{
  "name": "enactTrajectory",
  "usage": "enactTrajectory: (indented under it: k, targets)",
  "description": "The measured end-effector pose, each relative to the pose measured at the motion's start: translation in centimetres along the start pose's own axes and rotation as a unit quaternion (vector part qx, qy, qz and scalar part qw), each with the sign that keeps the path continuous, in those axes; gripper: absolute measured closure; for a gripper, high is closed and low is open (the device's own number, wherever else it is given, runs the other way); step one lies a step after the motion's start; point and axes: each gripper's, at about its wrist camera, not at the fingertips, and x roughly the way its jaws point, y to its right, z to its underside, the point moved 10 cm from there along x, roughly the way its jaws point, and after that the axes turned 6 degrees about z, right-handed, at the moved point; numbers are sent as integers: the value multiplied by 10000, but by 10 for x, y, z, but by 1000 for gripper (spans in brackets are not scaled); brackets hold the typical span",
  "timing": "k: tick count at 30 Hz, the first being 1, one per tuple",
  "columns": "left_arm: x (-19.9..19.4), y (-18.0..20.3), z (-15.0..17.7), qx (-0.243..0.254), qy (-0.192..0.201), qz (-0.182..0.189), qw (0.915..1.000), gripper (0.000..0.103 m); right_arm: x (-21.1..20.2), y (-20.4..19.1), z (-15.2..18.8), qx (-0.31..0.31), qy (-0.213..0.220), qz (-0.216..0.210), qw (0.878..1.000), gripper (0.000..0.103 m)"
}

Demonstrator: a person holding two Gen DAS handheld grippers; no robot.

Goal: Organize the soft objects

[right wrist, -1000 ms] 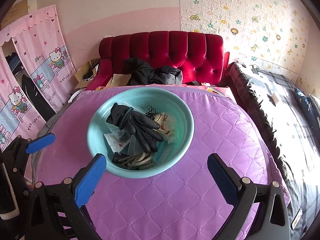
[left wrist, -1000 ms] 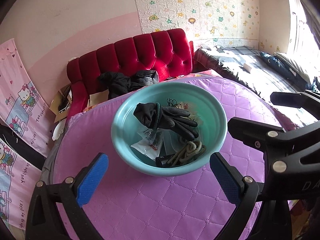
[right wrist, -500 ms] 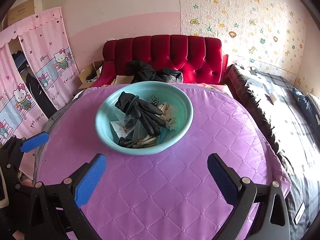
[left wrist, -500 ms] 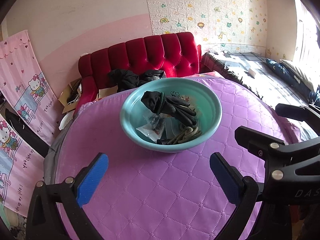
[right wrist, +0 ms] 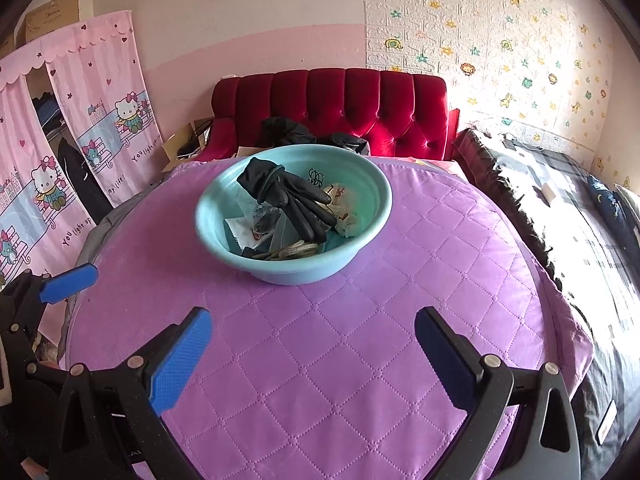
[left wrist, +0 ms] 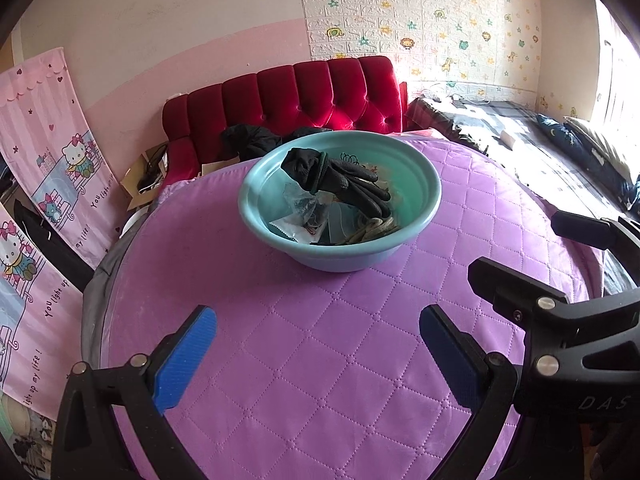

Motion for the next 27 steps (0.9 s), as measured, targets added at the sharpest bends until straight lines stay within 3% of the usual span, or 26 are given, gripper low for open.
enactTrajectory:
  k: [27]
  targets:
    - [0, 1, 2, 4, -31, -42, 10000, 0, 0, 2, 3, 5, -30, -11, 10000, 0]
